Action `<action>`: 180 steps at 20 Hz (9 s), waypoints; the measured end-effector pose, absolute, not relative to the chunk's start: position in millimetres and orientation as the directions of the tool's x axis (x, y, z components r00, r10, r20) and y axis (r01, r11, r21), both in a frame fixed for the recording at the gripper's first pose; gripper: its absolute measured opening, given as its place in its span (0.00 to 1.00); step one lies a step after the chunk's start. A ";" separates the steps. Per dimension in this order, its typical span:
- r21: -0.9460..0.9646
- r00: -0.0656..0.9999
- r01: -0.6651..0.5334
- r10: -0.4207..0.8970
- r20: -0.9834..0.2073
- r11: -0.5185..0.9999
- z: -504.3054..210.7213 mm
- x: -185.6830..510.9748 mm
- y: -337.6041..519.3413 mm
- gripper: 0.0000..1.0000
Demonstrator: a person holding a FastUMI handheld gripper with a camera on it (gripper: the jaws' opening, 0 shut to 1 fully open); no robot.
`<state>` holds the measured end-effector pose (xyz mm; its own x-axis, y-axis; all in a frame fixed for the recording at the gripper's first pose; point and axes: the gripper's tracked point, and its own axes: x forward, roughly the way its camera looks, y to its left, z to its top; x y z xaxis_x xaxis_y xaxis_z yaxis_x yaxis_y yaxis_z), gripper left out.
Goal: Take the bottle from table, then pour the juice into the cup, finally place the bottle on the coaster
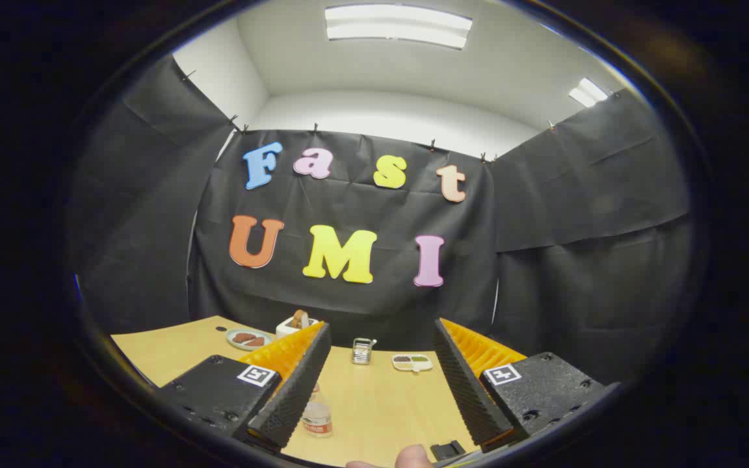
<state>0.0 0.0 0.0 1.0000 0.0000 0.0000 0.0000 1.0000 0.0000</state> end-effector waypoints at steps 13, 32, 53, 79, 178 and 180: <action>-0.012 1.000 0.025 -0.025 0.003 1.000 4.0 -10.8 -10.8 1.00; 0.019 0.998 -0.043 0.044 -0.046 0.999 -15.9 -14.0 0.5 1.00; 0.094 0.871 -0.226 0.244 -0.425 0.970 -230.7 3.2 85.4 1.00; 0.208 0.829 -0.097 0.195 -0.524 0.973 -348.8 91.8 126.4 0.85; -0.964 0.988 -0.144 0.022 -0.153 -0.224 -195.8 129.5 157.7 0.76; -0.962 0.989 -0.138 0.024 -0.147 -0.236 -192.6 130.1 158.6 0.76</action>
